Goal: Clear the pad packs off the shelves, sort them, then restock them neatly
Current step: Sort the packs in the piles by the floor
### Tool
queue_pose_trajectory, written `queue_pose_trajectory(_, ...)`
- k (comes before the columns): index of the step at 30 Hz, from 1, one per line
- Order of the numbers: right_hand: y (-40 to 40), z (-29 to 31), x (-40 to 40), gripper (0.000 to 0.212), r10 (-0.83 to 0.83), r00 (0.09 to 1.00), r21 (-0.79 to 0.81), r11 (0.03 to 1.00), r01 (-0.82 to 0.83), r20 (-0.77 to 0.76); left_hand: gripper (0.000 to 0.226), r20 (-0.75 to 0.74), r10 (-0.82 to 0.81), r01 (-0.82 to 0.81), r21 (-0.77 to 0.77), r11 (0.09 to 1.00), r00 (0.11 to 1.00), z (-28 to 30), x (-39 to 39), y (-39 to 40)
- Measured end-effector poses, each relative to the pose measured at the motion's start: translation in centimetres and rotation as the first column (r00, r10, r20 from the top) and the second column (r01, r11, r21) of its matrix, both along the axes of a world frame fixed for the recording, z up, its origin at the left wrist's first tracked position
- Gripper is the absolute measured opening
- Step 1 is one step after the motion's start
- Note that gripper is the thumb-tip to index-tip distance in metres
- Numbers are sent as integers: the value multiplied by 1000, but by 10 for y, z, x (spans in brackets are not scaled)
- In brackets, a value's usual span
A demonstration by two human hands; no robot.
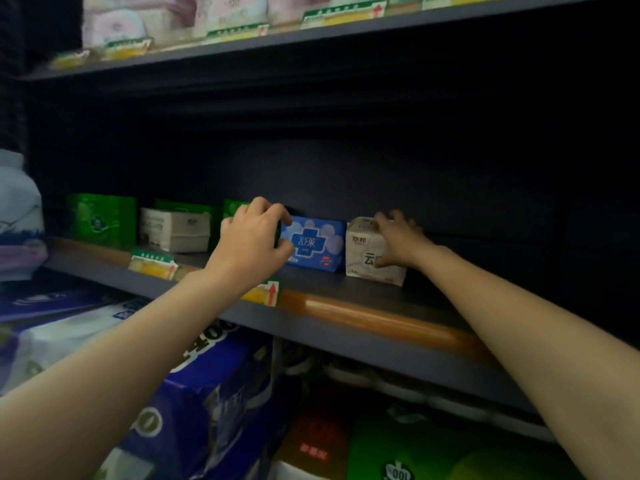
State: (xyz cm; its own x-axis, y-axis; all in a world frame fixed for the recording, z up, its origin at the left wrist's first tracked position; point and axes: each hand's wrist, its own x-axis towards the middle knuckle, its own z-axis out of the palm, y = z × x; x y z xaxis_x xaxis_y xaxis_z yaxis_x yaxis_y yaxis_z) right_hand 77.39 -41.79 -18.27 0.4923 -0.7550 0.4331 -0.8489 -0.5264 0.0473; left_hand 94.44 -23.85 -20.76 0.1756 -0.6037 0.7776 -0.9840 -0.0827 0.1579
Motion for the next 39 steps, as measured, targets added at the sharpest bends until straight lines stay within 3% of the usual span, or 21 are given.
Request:
queue_pose_trajectory(2, 0, 3, -1, 90, -7, 998, 29, 1000, 5, 70, 31, -7, 4, -4, -2, 1000, 1000, -1, 0, 2)
queue_pose_trajectory(4, 2, 3, 0, 89, -38, 999, 26, 999, 38, 15, 31, -5, 18, -18, 5, 1000, 1000, -4, 0, 5)
queue_pose_trajectory(9, 9, -1, 0, 32, -141, 977, -305, 948, 88, -158, 30, 10, 28, -29, 28, 999, 1000, -10, -2, 9)
queue_pose_trajectory(15, 14, 1, 5, 27, -180, 963, -442, 894, 76, -199, 32, -6, 43, -42, 31, 999, 999, -11, -3, 10)
queue_pose_trajectory(17, 19, 5, 5, 23, -111, 989, -451, 891, 55, -98, 38, -5, 28, -28, 52, 998, 1000, -9, -2, 8)
queue_pose_trajectory(19, 26, 13, 7, 13, 70, 995, -419, 908, -32, 76, 49, -6, -6, 7, 58, 998, 1000, -4, -1, 4)
queue_pose_trajectory(22, 44, 22, 23, 8, 354, 860, -372, 903, -213, 367, 73, -8, -76, 77, 65, 995, 997, 8, 4, -3)
queue_pose_trajectory(26, 75, 19, 59, 7, 563, 716, -450, 809, -378, 413, 100, 61, 15, -31, 260, 965, 998, 26, 17, -10)
queue_pose_trajectory(30, 67, 24, 85, 10, 593, 617, -256, 795, -550, 517, 81, 181, 153, -213, 392, 895, 972, 48, 47, -14)
queue_pose_trajectory(33, 37, 34, 90, 42, 466, 719, -26, 847, -530, 516, 71, 388, 223, -392, 439, 808, 894, 55, 71, -17)
queue_pose_trajectory(36, 1, 28, 93, 64, 253, 924, 147, 941, -304, 288, 53, 499, 243, -468, 394, 791, 832, 50, 92, -30)
queue_pose_trajectory(39, -26, 14, 104, 75, 46, 998, 241, 969, -57, 51, 46, 520, 259, -474, 337, 813, 814, 46, 102, -45)
